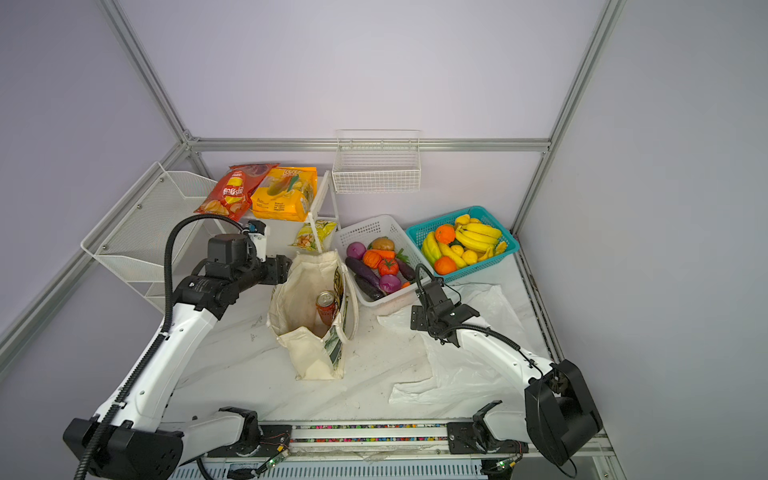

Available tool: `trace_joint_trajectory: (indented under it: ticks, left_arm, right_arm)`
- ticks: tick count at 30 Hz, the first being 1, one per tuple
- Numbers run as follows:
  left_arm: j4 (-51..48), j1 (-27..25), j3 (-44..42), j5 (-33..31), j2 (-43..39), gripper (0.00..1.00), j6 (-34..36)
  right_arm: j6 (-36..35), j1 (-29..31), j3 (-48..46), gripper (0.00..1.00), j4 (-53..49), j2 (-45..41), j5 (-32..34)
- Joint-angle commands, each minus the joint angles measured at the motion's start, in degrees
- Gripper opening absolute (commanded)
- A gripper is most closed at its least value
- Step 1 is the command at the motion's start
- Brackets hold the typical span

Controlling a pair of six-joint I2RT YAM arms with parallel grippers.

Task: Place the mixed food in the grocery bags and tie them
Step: 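Grasp the white plastic bag with the right gripper and lift it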

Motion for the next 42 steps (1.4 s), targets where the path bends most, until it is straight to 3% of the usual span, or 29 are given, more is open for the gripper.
trace_joint_trajectory:
  ticks: [1, 6, 16, 19, 25, 28, 31, 37, 42]
  left_arm:
    - [3.61, 0.42, 4.28, 4.18, -2.78, 0.74, -2.61]
    - [5.69, 0.42, 3.04, 7.33, -4.93, 0.75, -3.13]
    - [8.13, 0.38, 1.61, 10.59, -7.03, 0.77, -2.54]
    - [8.46, 0.38, 1.4, 11.32, -7.29, 0.78, -2.91]
    - [9.03, 0.16, 1.23, 12.18, -8.3, 0.78, -3.53]
    - [9.64, -0.74, 1.24, 12.24, -8.98, 0.78, -5.85]
    - [11.16, -3.83, 1.62, 13.83, -9.48, 0.78, -7.03]
    - [17.73, -14.8, 1.35, 17.98, -9.15, 0.8, -11.62]
    - [22.13, -19.09, -1.94, 20.91, -9.41, 0.8, -15.64]
  right_arm:
    - [8.85, 5.67, -0.59, 0.88, -6.86, -0.76, 5.46]
    - [13.96, 10.52, 1.18, 0.87, -12.56, 3.82, 10.14]
    - [14.52, 10.74, 2.73, 0.8, -11.46, 13.34, 16.68]
    - [13.16, 10.65, 3.75, 0.69, -11.0, 15.91, 18.77]
    - [11.11, 9.18, 4.78, 0.31, -10.9, 16.86, 21.0]
    - [10.1, 8.68, 4.91, 0.13, -10.87, 13.13, 18.43]
    - [8.38, 7.07, 6.53, 0.0, -13.19, 5.99, 13.21]
    - [4.52, -0.91, 12.66, 0.0, -15.21, -14.13, -3.07]
    - [2.39, -3.33, 23.39, 0.0, -14.36, -17.46, -9.03]
